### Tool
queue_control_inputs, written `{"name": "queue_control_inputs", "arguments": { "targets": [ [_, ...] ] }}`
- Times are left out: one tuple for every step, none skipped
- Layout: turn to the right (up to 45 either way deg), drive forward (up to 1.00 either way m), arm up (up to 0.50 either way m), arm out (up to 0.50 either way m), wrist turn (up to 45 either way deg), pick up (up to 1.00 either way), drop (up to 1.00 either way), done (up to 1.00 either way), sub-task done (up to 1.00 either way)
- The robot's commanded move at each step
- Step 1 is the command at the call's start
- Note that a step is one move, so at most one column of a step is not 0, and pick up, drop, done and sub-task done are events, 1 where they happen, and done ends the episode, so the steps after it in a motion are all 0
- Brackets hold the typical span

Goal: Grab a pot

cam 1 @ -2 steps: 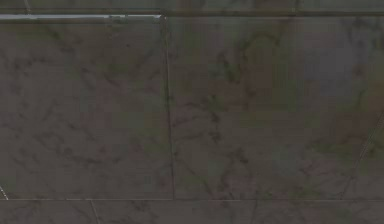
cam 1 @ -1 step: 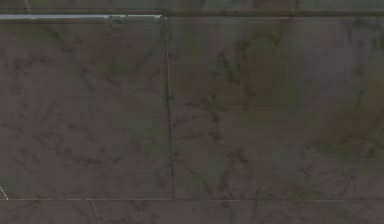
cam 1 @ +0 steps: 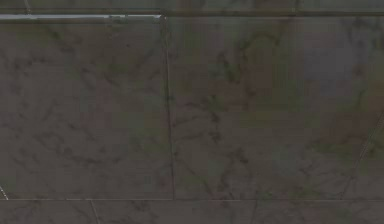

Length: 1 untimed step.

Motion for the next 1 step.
{"name": "queue_control_inputs", "arguments": {
  "targets": [
    [0.0,0.00,0.00,0.00,45.0,0.00,0.00,0.00,0.00]
  ]
}}
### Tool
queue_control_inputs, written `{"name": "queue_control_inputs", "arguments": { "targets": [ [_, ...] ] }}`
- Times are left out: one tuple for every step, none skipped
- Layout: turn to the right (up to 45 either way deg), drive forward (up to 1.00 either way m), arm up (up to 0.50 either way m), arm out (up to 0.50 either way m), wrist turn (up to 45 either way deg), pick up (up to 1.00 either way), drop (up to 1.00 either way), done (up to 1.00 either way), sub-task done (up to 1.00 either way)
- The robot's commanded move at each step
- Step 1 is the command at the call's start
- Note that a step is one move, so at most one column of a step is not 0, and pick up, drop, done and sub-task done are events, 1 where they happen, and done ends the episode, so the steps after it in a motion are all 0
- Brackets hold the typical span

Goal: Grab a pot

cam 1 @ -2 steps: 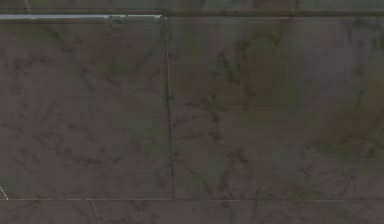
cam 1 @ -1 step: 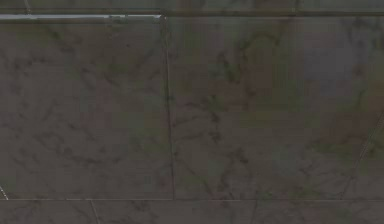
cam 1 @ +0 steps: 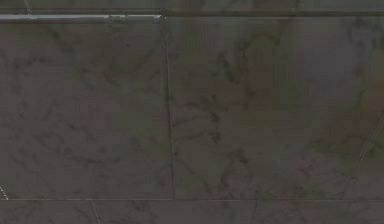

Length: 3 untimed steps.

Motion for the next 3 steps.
{"name": "queue_control_inputs", "arguments": {
  "targets": [
    [0.0,0.00,0.00,0.00,45.0,0.00,0.00,0.00,0.00],
    [0.0,0.00,0.00,0.00,36.0,0.00,0.00,0.00,0.00],
    [0.0,0.00,-0.14,0.00,0.0,0.00,0.00,0.00,0.00]
  ]
}}
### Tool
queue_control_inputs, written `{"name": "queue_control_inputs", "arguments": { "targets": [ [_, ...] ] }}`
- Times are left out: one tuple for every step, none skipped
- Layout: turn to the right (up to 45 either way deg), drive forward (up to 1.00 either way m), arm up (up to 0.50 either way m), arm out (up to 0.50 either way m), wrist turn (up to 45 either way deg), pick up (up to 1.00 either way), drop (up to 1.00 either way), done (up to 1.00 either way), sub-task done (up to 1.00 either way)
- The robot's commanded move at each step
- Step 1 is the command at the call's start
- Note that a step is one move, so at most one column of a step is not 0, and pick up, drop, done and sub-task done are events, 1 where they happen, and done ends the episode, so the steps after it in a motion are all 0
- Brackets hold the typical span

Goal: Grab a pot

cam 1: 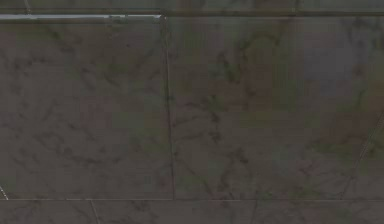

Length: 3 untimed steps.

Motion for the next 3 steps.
{"name": "queue_control_inputs", "arguments": {
  "targets": [
    [0.0,0.00,0.00,0.00,0.0,1.00,0.00,0.00,0.00],
    [0.0,0.00,0.10,0.00,0.0,0.00,0.00,0.00,0.00],
    [0.0,0.00,0.00,0.00,0.0,0.00,0.00,1.00,0.00]
  ]
}}
